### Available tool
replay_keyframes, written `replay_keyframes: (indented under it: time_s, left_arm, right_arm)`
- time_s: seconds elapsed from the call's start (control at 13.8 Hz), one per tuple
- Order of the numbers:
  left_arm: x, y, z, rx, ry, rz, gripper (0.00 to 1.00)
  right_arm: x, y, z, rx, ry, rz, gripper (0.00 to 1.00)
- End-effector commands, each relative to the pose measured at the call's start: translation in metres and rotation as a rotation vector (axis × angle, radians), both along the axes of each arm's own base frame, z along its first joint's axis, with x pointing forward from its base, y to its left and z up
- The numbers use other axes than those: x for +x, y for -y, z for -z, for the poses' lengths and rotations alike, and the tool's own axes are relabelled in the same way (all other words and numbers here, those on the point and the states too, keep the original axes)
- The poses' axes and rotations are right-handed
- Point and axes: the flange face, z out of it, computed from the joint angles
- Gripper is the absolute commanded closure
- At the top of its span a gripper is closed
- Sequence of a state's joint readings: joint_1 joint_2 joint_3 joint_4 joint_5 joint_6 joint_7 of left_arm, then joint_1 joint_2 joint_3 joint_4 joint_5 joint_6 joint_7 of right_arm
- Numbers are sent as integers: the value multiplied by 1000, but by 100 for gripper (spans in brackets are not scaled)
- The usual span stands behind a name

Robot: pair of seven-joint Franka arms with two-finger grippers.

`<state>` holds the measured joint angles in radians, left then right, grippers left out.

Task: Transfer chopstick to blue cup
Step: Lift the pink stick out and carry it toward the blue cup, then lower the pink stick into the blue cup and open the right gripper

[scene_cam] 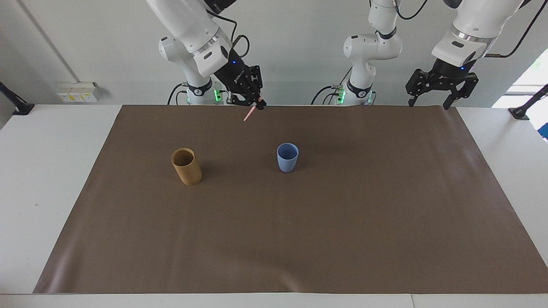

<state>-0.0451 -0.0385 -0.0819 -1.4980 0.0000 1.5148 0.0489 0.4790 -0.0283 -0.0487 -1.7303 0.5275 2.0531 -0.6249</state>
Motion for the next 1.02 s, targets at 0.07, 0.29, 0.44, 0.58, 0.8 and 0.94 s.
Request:
replay_keyframes:
  time_s: [0.07,0.29,0.44,0.58,0.8,0.94]
  left_arm:
    - [-1,-4,-4,12,-6,7,0]
    - [-1,-4,-4,12,-6,7,0]
    - [-1,-4,-4,12,-6,7,0]
    - [-1,-4,-4,12,-6,7,0]
    - [-1,-4,-3,13,-8,7,0]
    - [-1,-4,-4,12,-6,7,0]
  right_arm:
    - [9,-58,35,33,-4,117,100]
    - [13,-87,60,43,25,131,100]
    - [17,-88,76,27,25,124,100]
    - [19,-92,88,17,34,114,100]
    - [20,-92,106,5,54,111,100]
    - [19,-106,121,1,66,107,100]
